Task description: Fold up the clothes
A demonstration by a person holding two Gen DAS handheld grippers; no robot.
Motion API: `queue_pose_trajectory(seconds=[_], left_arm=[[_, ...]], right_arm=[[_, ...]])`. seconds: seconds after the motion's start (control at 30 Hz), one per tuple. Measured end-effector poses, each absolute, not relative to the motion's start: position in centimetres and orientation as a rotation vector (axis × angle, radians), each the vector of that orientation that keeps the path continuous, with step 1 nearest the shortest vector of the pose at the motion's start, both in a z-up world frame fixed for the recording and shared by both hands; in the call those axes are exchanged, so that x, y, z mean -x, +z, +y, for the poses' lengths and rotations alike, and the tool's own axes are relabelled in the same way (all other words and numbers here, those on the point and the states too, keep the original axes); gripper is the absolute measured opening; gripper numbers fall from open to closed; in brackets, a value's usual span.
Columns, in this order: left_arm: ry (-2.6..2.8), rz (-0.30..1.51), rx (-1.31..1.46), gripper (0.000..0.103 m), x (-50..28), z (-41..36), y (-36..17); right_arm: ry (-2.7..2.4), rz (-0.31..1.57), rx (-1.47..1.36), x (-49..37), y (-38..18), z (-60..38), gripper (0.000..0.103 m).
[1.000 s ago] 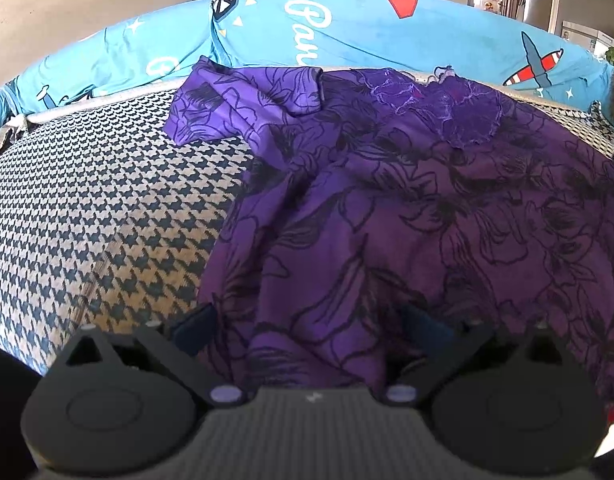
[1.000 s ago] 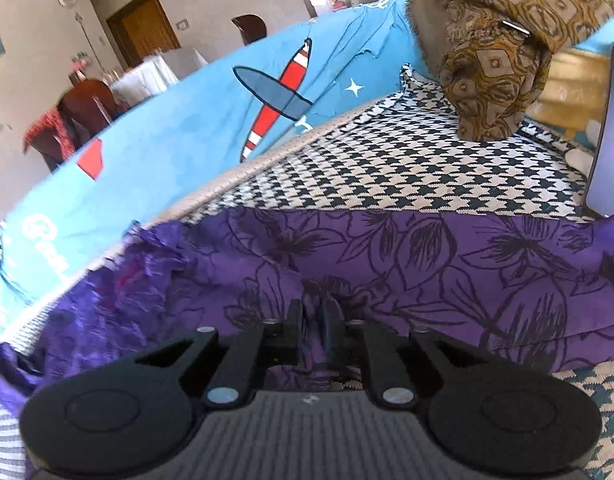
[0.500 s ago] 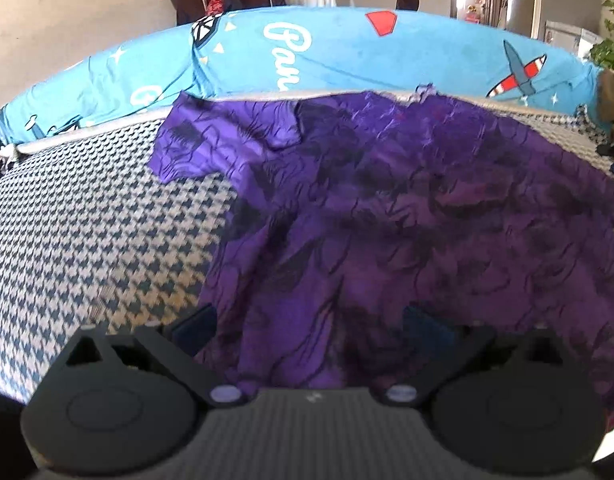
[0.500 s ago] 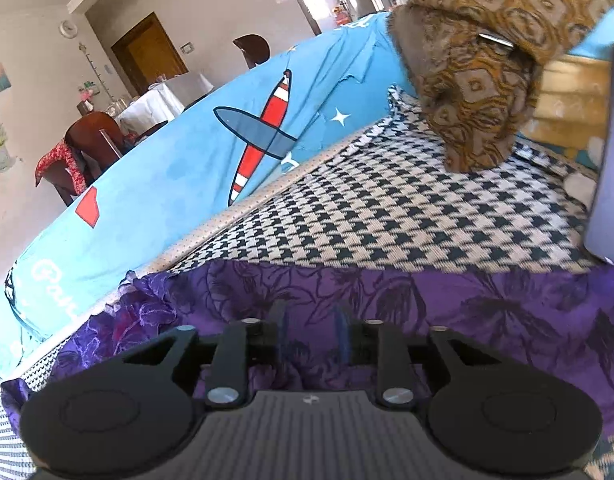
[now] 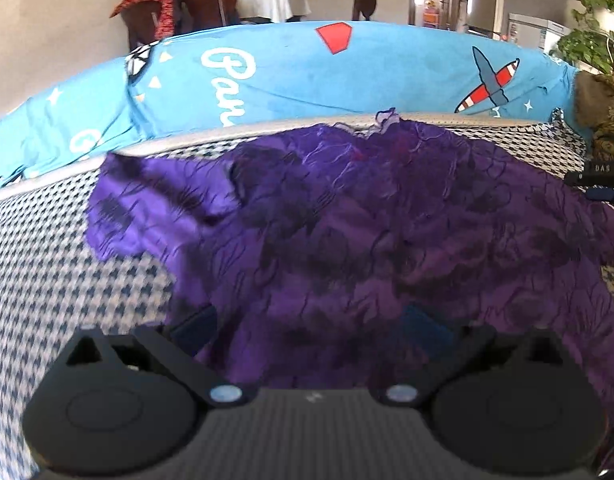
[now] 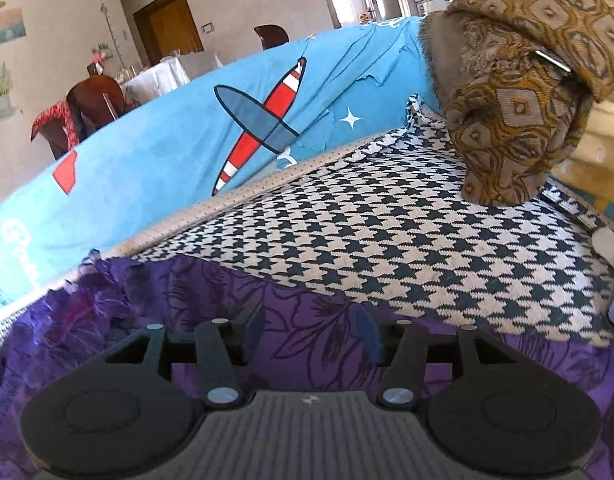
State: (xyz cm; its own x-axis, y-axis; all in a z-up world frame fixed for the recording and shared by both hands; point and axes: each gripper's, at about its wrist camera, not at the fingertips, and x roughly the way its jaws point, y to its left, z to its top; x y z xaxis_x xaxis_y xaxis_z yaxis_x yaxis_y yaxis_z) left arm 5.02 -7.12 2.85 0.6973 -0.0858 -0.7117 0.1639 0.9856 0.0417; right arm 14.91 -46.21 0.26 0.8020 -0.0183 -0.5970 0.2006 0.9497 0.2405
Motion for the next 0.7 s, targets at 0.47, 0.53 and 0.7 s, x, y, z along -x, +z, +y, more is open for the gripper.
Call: queue_pose_trajectory(seconds=[0.47,0.53,0.7], left_arm=[[-0.241,0.822,-0.06,0.103,-7.4,-8.6,2.3],[-0.243,0.825,-0.052,0.103,-7.3,-8.6,2.4],[-0.233,0.824,-0.058,0.103,-7.3,-8.8,2.3]], right_arm=[[0.005,0.659,-0.141,-16.5,-1.1,-44.8,0.058],[0.01,0.66,-0.1,-16.5,-1.3,-44.2,0.044],[0.037,0.664,-0.07,-16.6,-1.4,-43.4,0.019]])
